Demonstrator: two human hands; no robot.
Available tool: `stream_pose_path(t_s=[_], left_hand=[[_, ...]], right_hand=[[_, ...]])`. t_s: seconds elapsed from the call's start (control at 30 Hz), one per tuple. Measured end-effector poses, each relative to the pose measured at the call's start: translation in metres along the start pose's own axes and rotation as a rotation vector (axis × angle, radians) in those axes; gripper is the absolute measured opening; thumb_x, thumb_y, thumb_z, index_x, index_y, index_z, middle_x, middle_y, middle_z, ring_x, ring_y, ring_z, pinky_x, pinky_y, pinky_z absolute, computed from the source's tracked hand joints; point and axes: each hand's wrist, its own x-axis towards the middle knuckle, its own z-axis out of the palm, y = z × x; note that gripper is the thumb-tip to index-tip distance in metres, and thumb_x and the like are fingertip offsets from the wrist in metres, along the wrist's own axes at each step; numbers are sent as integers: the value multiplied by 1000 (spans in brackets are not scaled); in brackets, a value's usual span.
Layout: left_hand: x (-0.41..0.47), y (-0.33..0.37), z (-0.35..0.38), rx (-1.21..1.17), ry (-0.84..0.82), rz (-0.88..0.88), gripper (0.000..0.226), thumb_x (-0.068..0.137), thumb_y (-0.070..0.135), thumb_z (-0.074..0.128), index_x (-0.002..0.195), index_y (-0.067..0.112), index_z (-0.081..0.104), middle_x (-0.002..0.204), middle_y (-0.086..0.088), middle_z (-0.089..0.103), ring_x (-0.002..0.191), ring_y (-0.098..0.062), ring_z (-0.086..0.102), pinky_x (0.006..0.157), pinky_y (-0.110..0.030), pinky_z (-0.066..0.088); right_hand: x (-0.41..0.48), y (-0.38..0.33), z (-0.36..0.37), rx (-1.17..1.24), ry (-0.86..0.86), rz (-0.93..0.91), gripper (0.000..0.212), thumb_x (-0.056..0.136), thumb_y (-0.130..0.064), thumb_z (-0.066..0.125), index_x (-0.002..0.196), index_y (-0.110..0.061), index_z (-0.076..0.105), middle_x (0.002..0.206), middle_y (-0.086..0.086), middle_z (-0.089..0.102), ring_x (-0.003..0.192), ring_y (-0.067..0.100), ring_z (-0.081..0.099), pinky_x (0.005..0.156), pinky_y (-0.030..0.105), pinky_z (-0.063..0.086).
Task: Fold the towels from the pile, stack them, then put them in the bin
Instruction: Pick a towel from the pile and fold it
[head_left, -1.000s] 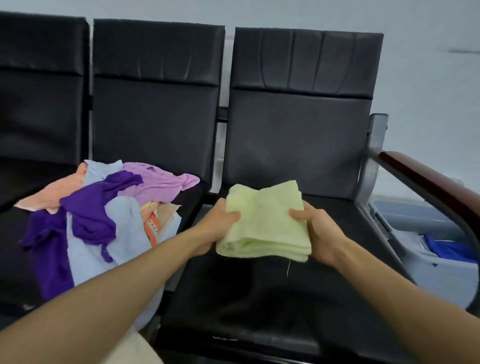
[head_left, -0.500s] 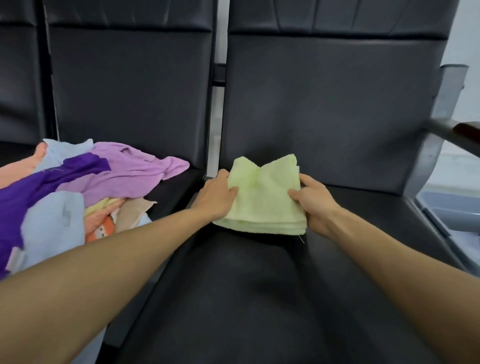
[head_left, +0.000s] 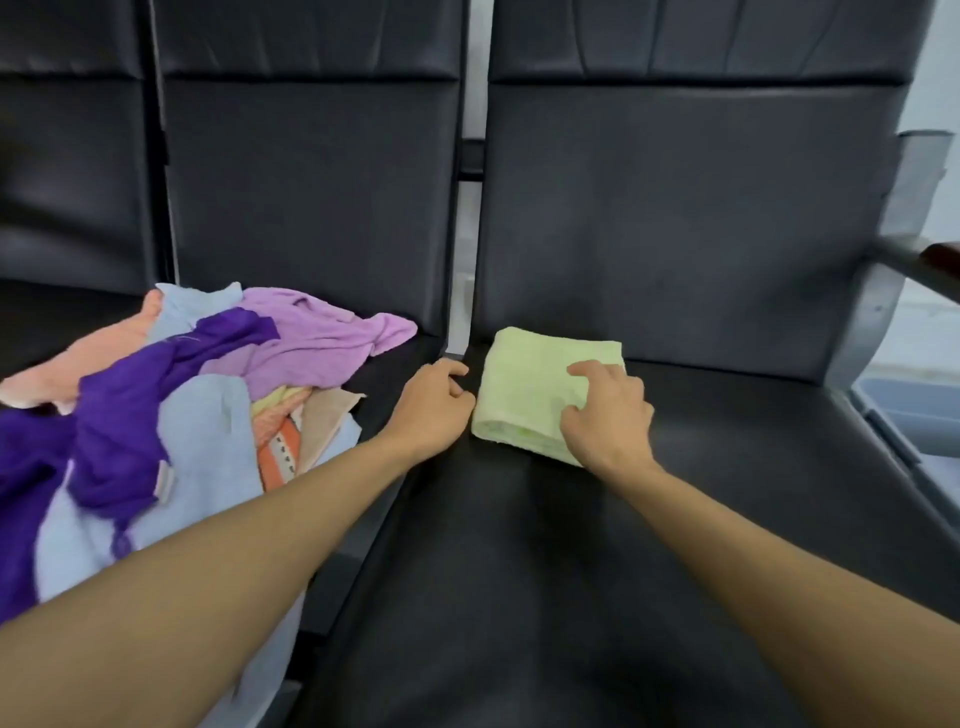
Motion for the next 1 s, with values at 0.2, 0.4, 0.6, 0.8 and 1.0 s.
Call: stream_pose_path(t_s=[0.2, 0.4, 0.6, 0.8, 1.0], left_hand=[[-64, -14, -78, -75, -4, -104, 23, 87, 10, 54, 105, 20, 65, 87, 4, 64, 83, -15, 59, 79, -29, 50], [-117, -40, -160, -208, 153, -154, 25, 89, 3, 50, 91, 18, 69, 88, 3, 68, 70, -11, 60, 57, -20, 42], [-133, -80, -207, -313, 506, -204, 31, 89, 2, 43, 88, 18, 69, 81, -2, 67, 70, -17, 60, 64, -27, 49], [-134, -95, -208, -447, 477, -340, 30, 88, 0, 45, 96, 16, 69, 102, -6, 67, 92, -18, 58, 70, -26, 45], [-135, -75, -206, -488, 542, -273, 32, 91, 3, 43, 107, 15, 67, 98, 6, 62, 86, -7, 56, 75, -23, 46]], right_hand=[[-41, -67, 2, 181, -179, -137, 36, 91, -8, 52, 126, -13, 57, 123, 4, 61, 113, 21, 55, 89, 24, 40], [-78, -135, 13, 105, -352, -294, 23, 94, -19, 56, 115, -17, 66, 111, -1, 67, 100, 14, 60, 81, 19, 39], [-97, -199, 51, 134, -477, -361, 19, 92, -20, 56, 100, -12, 72, 92, -4, 63, 88, 15, 61, 79, 26, 47], [-110, -235, 109, 150, -488, -285, 36, 90, -36, 64, 92, 0, 70, 89, 10, 69, 83, 22, 60, 74, 33, 46], [-107, -239, 104, 520, -425, -154, 15, 90, -13, 65, 75, -12, 62, 75, 2, 61, 73, 16, 53, 70, 30, 45]])
